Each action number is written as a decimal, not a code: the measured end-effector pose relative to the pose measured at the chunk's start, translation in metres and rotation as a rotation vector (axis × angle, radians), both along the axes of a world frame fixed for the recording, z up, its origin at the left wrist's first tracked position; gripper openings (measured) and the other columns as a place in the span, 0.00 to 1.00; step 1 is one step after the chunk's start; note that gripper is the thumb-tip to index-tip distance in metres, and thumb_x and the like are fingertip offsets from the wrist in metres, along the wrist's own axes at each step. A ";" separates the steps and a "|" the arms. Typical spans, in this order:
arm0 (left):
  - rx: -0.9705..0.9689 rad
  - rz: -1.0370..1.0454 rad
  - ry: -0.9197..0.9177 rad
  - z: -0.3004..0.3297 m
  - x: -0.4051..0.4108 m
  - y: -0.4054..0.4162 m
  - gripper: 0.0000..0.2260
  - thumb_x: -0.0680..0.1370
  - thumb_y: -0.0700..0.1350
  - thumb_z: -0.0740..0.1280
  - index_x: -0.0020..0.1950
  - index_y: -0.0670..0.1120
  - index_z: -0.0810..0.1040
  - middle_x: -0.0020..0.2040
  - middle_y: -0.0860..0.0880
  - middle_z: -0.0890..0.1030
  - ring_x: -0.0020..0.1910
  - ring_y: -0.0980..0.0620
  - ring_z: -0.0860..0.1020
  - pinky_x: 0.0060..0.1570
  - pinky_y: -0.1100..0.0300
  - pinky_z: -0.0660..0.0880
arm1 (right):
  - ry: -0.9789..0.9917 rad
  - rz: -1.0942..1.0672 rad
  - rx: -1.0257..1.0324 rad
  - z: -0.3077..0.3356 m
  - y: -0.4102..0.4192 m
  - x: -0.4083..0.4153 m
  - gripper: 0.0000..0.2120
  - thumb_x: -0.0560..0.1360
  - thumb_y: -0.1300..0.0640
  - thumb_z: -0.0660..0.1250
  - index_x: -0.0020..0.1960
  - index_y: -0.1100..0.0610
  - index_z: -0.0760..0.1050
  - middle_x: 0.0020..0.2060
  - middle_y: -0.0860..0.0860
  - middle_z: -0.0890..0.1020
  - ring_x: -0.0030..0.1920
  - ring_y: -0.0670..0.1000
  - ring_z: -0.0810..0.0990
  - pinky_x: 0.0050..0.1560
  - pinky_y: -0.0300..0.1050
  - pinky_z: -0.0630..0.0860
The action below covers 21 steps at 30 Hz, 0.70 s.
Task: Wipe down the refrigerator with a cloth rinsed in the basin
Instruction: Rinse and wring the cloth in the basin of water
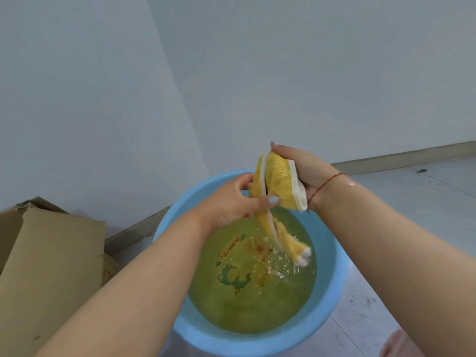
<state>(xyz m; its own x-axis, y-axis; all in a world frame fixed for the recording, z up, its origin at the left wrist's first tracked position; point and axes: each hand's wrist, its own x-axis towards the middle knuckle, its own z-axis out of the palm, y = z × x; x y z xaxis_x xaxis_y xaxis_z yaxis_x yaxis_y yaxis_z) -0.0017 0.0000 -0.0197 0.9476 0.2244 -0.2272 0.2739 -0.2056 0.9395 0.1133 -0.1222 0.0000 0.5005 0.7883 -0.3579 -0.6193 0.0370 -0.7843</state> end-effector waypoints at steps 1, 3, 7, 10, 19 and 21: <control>-0.048 0.017 -0.029 -0.001 0.003 -0.004 0.24 0.67 0.53 0.75 0.61 0.51 0.76 0.56 0.47 0.82 0.54 0.48 0.81 0.56 0.48 0.78 | 0.052 0.015 0.066 0.001 -0.002 0.002 0.25 0.77 0.43 0.60 0.48 0.66 0.78 0.40 0.61 0.81 0.39 0.59 0.82 0.41 0.54 0.81; -0.197 0.072 -0.056 0.001 0.004 -0.008 0.18 0.71 0.46 0.74 0.59 0.45 0.77 0.53 0.45 0.83 0.52 0.46 0.82 0.55 0.48 0.78 | 0.187 -0.058 0.240 -0.004 -0.008 0.011 0.32 0.76 0.39 0.56 0.47 0.67 0.81 0.45 0.62 0.83 0.44 0.60 0.84 0.48 0.56 0.79; -0.431 0.222 -0.040 0.000 0.006 -0.009 0.11 0.78 0.36 0.62 0.60 0.36 0.74 0.53 0.33 0.79 0.53 0.36 0.79 0.53 0.43 0.78 | 0.292 -0.176 0.211 -0.029 -0.003 0.012 0.33 0.77 0.37 0.55 0.64 0.65 0.73 0.61 0.63 0.77 0.63 0.61 0.75 0.68 0.56 0.67; -0.696 0.418 -0.012 -0.005 0.008 -0.010 0.12 0.78 0.38 0.54 0.55 0.37 0.75 0.46 0.36 0.80 0.48 0.39 0.79 0.46 0.46 0.79 | 0.177 -0.228 0.097 -0.037 0.007 0.001 0.34 0.77 0.34 0.52 0.58 0.65 0.74 0.58 0.62 0.78 0.60 0.59 0.77 0.65 0.53 0.71; -0.608 0.575 -0.107 -0.004 0.009 -0.009 0.10 0.81 0.39 0.58 0.49 0.38 0.78 0.36 0.43 0.83 0.34 0.48 0.82 0.35 0.54 0.80 | -0.698 -0.060 -0.309 -0.042 0.016 -0.017 0.13 0.72 0.47 0.70 0.47 0.56 0.78 0.43 0.52 0.83 0.44 0.49 0.81 0.47 0.44 0.77; -0.497 0.575 -0.129 -0.005 0.010 -0.007 0.09 0.81 0.37 0.59 0.49 0.39 0.78 0.35 0.44 0.83 0.33 0.48 0.82 0.38 0.53 0.81 | -0.586 -0.190 -0.282 -0.035 0.015 -0.015 0.07 0.76 0.56 0.66 0.41 0.58 0.75 0.36 0.54 0.80 0.35 0.50 0.78 0.41 0.44 0.76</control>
<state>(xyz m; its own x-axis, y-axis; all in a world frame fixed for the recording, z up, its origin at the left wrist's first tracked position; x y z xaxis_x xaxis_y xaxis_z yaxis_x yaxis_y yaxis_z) 0.0088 -0.0069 -0.0245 0.7387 0.5904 -0.3252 0.0916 0.3901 0.9162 0.0983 -0.1075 -0.0346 0.7954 0.5834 -0.1646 -0.0919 -0.1523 -0.9840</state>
